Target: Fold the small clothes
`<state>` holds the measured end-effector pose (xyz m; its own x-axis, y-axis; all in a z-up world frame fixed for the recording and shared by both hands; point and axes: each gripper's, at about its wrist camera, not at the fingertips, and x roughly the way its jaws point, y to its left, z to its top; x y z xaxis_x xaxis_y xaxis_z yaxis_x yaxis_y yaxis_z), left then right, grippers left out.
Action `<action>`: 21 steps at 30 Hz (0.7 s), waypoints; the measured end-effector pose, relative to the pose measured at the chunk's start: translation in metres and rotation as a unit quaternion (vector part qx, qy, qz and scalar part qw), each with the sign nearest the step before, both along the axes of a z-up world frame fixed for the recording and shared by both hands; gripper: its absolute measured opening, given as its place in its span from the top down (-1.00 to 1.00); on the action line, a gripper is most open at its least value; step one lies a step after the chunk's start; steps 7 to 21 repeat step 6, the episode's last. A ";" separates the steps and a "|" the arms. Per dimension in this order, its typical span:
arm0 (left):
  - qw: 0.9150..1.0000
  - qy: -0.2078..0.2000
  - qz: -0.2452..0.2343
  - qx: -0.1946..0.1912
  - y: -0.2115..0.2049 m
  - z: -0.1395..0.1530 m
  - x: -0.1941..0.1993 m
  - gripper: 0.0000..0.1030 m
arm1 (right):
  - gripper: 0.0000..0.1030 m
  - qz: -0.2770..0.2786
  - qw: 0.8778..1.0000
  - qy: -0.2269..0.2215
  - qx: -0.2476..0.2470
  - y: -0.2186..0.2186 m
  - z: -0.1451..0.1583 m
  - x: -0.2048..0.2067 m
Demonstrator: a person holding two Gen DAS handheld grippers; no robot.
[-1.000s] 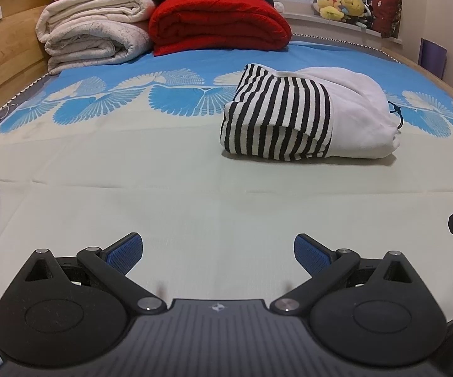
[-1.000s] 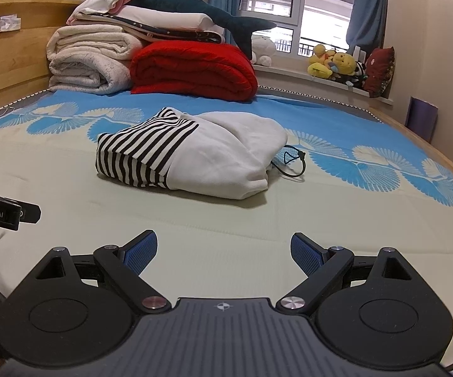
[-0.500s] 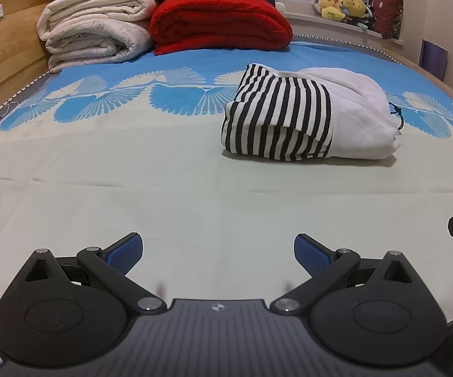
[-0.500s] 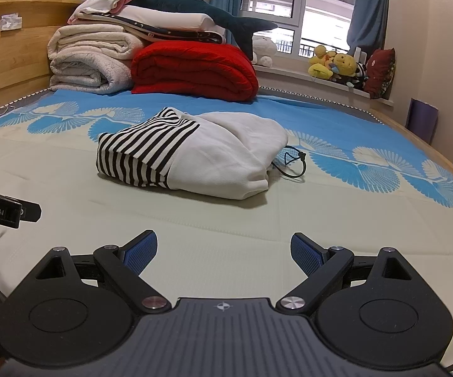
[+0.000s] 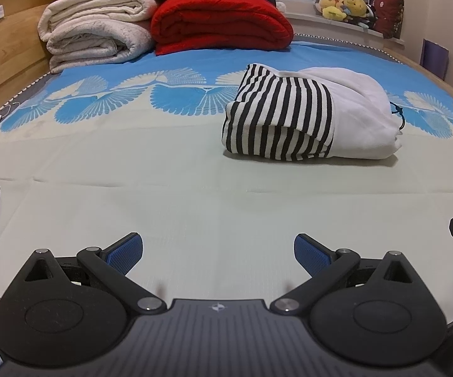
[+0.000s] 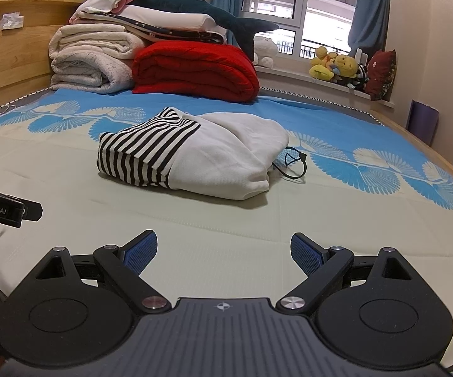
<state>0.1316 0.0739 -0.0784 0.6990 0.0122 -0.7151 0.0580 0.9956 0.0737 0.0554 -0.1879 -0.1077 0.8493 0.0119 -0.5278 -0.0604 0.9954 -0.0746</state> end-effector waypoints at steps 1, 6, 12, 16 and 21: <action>1.000 0.000 0.002 -0.003 0.000 0.000 0.000 -0.99 | -0.80 0.000 1.000 0.000 0.000 0.000 0.000 0.000; 1.000 -0.001 0.006 -0.004 0.001 0.001 -0.001 -0.99 | -0.80 0.000 1.000 0.000 0.000 0.001 0.000 0.000; 1.000 -0.001 0.006 -0.004 0.001 0.001 -0.001 -0.99 | -0.80 0.000 1.000 0.000 0.000 0.001 0.000 0.000; 1.000 -0.001 0.006 -0.004 0.001 0.001 -0.001 -0.99 | -0.80 0.000 1.000 0.000 0.000 0.001 0.000 0.000; 1.000 -0.001 0.006 -0.004 0.001 0.001 -0.001 -0.99 | -0.80 0.000 1.000 0.000 0.000 0.001 0.000 0.000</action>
